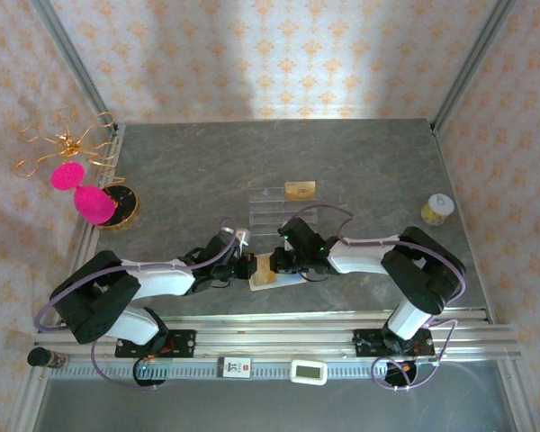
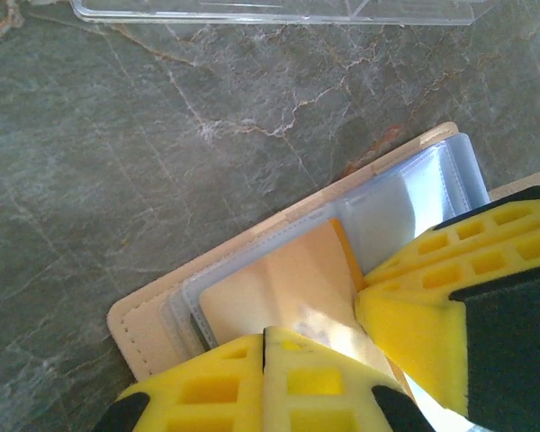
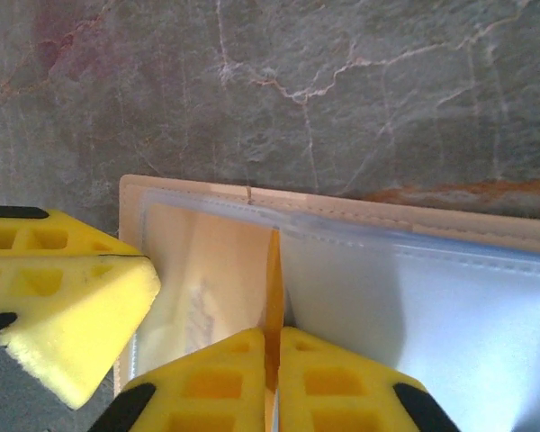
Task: Take the credit cards out of the card holder
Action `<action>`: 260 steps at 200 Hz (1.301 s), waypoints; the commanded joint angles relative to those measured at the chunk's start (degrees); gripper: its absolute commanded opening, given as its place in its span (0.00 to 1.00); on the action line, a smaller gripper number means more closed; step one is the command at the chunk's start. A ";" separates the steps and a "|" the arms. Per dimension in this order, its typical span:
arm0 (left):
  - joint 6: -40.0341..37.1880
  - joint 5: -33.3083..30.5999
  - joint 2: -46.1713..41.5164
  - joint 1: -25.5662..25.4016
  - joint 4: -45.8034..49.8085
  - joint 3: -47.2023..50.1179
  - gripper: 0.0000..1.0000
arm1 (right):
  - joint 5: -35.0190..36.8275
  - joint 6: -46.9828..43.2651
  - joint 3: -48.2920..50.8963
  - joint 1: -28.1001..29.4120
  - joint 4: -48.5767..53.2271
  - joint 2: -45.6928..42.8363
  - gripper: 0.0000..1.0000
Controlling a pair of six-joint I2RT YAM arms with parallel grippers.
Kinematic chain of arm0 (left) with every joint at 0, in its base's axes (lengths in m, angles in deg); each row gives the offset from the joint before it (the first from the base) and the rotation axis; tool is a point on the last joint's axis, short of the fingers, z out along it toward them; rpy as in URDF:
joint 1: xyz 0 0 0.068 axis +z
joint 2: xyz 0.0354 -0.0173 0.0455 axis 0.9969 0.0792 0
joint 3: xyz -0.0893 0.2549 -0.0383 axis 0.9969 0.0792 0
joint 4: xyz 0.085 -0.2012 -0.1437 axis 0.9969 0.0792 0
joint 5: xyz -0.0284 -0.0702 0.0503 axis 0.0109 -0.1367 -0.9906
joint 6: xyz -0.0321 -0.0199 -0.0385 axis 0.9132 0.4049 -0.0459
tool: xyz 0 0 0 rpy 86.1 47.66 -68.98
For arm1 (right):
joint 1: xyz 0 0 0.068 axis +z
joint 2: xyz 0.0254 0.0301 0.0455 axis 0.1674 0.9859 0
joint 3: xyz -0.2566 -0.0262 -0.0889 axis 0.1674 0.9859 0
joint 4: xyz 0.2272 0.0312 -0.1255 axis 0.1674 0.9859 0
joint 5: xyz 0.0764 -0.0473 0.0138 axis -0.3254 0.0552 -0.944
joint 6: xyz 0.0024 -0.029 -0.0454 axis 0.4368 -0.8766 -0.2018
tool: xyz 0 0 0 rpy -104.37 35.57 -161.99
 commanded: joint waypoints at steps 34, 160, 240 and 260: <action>-2.02 -0.66 -1.15 0.03 1.99 -0.78 0.00 | 9.92 1.61 1.43 0.20 4.99 -3.72 0.00; -4.37 -2.70 -3.09 -5.73 4.00 -5.52 0.02 | 8.58 1.11 1.49 -0.71 6.28 -8.76 0.21; -3.80 -3.58 1.68 -5.78 3.17 -5.16 0.00 | 1.53 1.81 4.29 -3.64 3.30 -7.40 0.21; -3.76 -3.66 2.34 -5.83 3.32 -5.08 0.00 | 0.88 2.00 4.84 -3.64 2.56 -6.69 0.20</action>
